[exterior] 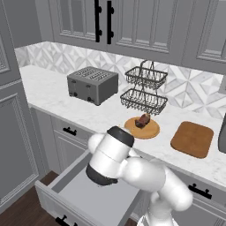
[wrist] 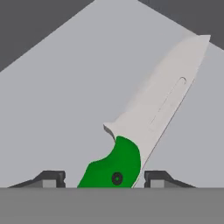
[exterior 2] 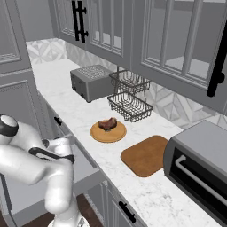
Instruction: Pick up the knife from the drawer and place it on the cutting board. Then place the meat from the plate to the cutting board.
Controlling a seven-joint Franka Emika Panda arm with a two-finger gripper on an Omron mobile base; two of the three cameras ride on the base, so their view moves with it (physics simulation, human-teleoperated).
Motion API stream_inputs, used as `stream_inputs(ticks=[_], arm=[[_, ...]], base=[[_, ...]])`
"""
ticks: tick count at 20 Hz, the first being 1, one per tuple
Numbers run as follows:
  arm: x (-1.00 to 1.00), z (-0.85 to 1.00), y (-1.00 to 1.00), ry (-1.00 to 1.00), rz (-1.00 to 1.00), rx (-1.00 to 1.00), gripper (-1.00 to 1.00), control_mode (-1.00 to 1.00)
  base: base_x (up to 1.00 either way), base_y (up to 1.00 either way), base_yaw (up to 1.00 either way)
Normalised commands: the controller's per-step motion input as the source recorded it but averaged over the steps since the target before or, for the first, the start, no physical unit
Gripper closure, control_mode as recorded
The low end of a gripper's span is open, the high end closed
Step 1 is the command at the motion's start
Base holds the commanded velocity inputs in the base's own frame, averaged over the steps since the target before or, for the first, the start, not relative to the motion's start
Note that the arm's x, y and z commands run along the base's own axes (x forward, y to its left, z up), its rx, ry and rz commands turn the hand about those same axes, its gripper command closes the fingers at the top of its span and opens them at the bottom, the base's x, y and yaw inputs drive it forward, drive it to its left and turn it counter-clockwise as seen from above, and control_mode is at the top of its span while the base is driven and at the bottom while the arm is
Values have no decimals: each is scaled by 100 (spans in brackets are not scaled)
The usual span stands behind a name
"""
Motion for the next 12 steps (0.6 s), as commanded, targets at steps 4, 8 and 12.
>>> stream_inputs(ticks=[4,8,12], arm=[[-6,70,6,11,-19,1,100,-100],[-3,52,35,0,-39,0,100,-100],[0,53,64,0,-54,0,100,-100]], base=[[0,0,0],[0,0,0],[0,0,0]])
